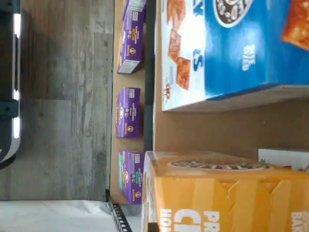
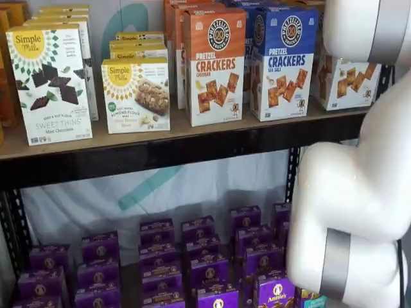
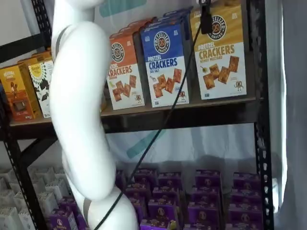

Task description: Retrieve the yellow and white box located on the top shelf, the sixth one from the left

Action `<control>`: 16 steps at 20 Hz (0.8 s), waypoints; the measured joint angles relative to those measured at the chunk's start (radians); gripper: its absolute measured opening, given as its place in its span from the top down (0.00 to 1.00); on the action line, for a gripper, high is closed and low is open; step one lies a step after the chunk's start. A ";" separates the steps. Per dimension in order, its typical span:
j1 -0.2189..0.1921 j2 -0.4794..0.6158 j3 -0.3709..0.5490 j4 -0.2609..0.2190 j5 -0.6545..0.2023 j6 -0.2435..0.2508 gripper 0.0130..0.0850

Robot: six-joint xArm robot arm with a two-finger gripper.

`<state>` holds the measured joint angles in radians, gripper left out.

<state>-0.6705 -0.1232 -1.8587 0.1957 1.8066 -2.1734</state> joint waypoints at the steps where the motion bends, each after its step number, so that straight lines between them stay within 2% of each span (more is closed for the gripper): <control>1: -0.003 -0.015 0.012 -0.001 0.005 -0.003 0.39; 12: -0.060 -0.200 0.164 -0.004 0.052 -0.054 0.39; 16: -0.065 -0.249 0.204 -0.016 0.076 -0.062 0.39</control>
<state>-0.7358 -0.3721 -1.6543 0.1794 1.8829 -2.2353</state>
